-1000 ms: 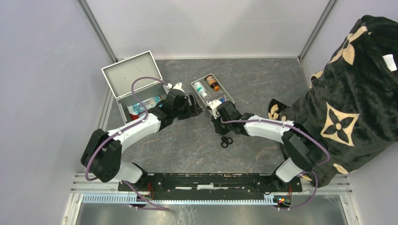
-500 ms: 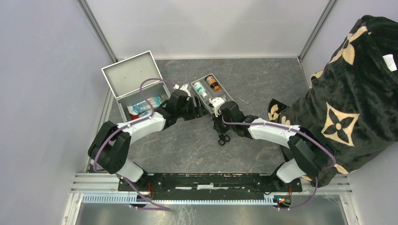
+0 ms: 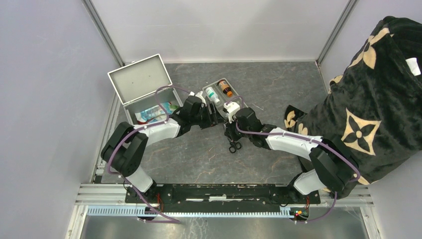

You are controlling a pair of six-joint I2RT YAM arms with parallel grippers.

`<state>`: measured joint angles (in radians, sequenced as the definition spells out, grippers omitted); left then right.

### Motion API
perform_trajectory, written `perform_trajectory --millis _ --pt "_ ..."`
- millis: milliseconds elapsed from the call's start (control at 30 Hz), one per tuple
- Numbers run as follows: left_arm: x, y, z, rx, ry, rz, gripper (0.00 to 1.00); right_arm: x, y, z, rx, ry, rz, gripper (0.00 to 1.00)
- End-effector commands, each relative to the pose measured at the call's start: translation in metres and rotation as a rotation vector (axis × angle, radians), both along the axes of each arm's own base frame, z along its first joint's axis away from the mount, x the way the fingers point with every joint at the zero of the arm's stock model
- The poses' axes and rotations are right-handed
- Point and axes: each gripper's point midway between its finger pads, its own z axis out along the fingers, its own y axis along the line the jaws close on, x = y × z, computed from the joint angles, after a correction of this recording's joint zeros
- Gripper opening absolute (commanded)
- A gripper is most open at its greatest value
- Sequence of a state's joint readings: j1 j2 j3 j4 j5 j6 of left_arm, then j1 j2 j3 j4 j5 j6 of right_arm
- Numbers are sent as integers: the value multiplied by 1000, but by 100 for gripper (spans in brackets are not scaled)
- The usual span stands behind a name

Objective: Organize the medicine kit
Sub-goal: Pick up the scissors from the center of the board.

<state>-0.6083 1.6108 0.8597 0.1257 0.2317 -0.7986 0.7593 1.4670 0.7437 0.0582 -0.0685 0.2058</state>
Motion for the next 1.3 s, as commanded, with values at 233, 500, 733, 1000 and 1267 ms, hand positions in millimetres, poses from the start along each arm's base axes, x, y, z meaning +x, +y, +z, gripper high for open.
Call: perform_trajectory --millis 233,500,733,1000,1267 --pt "-3 -24 2 -125 38 -46 65 6 11 27 88 -59 -1 0" --pt "-4 -31 4 -155 44 -62 55 6 14 32 109 -61 4 0" --pt "-6 -34 5 -168 42 -76 40 6 15 34 113 -63 3 0" --pt "-8 -35 4 -167 45 -80 29 8 17 36 119 -64 1 0" --pt "-8 -35 4 -168 46 -80 8 9 18 36 118 -63 1 0"
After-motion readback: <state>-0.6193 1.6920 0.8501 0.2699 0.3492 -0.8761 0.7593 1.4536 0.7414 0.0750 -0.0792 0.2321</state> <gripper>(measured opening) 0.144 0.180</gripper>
